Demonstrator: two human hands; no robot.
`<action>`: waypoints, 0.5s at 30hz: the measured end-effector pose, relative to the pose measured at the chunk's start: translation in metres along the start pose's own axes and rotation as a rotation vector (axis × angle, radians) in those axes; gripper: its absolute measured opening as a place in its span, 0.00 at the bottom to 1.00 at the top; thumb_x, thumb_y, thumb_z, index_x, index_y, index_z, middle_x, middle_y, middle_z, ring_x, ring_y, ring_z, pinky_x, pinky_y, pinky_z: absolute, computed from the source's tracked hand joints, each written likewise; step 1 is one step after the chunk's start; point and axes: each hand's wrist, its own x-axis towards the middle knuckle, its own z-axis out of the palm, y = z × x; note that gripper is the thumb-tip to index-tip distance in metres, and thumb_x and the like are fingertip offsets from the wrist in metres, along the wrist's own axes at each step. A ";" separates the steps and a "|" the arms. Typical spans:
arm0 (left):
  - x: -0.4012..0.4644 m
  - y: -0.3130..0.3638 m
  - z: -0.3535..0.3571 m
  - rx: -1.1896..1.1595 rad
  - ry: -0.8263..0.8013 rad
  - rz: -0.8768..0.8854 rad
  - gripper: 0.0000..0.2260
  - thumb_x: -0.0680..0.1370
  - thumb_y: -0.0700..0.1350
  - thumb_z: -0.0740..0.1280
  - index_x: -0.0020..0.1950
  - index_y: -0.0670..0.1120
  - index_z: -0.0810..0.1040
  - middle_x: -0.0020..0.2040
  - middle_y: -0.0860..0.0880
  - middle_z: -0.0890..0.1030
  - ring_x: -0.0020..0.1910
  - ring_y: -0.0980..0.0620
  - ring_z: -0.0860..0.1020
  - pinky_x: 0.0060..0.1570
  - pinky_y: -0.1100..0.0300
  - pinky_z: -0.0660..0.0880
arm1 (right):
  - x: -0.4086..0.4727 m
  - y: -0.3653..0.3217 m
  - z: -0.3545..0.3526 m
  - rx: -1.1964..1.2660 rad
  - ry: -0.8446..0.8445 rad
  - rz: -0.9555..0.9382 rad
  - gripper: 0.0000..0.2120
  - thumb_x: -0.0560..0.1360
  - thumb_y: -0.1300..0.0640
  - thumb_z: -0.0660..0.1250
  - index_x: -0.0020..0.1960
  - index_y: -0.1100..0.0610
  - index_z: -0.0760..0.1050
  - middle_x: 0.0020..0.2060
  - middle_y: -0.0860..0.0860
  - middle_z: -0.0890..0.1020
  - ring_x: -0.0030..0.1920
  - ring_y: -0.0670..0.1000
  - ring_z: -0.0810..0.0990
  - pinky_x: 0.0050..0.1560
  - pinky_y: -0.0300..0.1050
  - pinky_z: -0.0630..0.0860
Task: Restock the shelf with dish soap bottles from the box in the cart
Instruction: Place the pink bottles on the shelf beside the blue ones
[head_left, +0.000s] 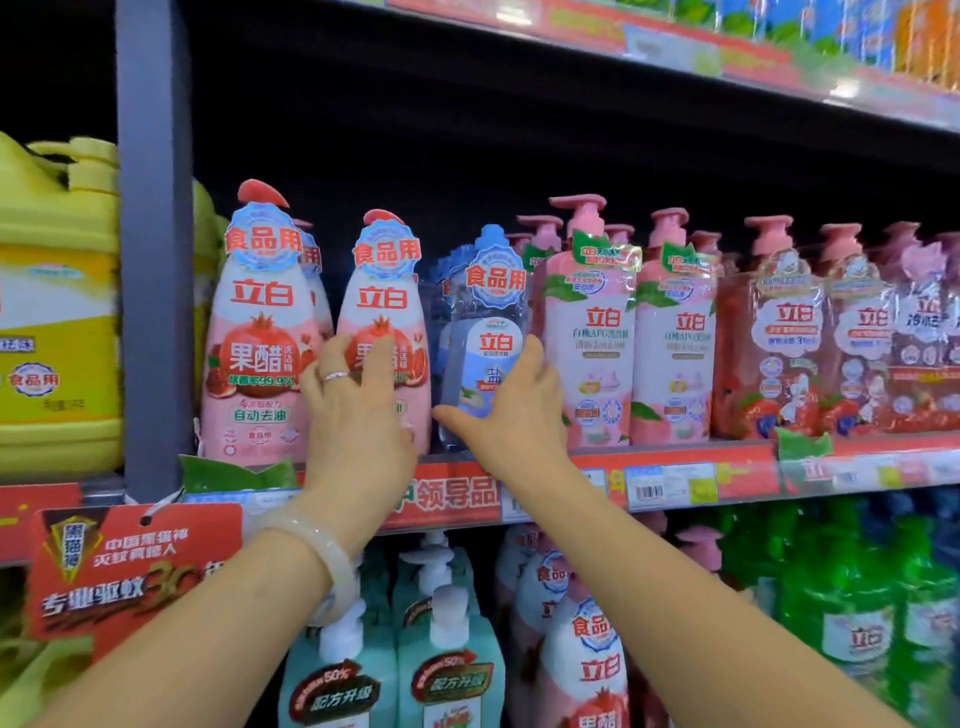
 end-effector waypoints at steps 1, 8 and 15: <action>0.000 0.001 -0.001 -0.014 0.005 -0.002 0.35 0.67 0.35 0.73 0.72 0.44 0.65 0.72 0.38 0.59 0.67 0.38 0.59 0.67 0.50 0.58 | -0.001 0.002 -0.002 0.003 -0.020 -0.016 0.53 0.68 0.44 0.74 0.76 0.58 0.42 0.67 0.60 0.61 0.68 0.60 0.62 0.63 0.52 0.65; -0.019 -0.016 -0.011 -0.053 0.001 0.067 0.27 0.71 0.43 0.72 0.68 0.37 0.69 0.65 0.36 0.66 0.65 0.38 0.66 0.67 0.52 0.61 | -0.012 0.028 -0.019 -0.088 0.044 -0.298 0.33 0.72 0.50 0.70 0.71 0.62 0.61 0.64 0.59 0.66 0.65 0.59 0.65 0.64 0.46 0.60; -0.046 -0.016 -0.022 0.052 -0.147 0.128 0.22 0.75 0.44 0.70 0.66 0.39 0.71 0.64 0.39 0.72 0.64 0.39 0.68 0.64 0.54 0.60 | -0.034 0.061 -0.024 -0.182 -0.060 -0.340 0.29 0.75 0.49 0.67 0.70 0.61 0.64 0.65 0.58 0.68 0.65 0.58 0.65 0.63 0.44 0.60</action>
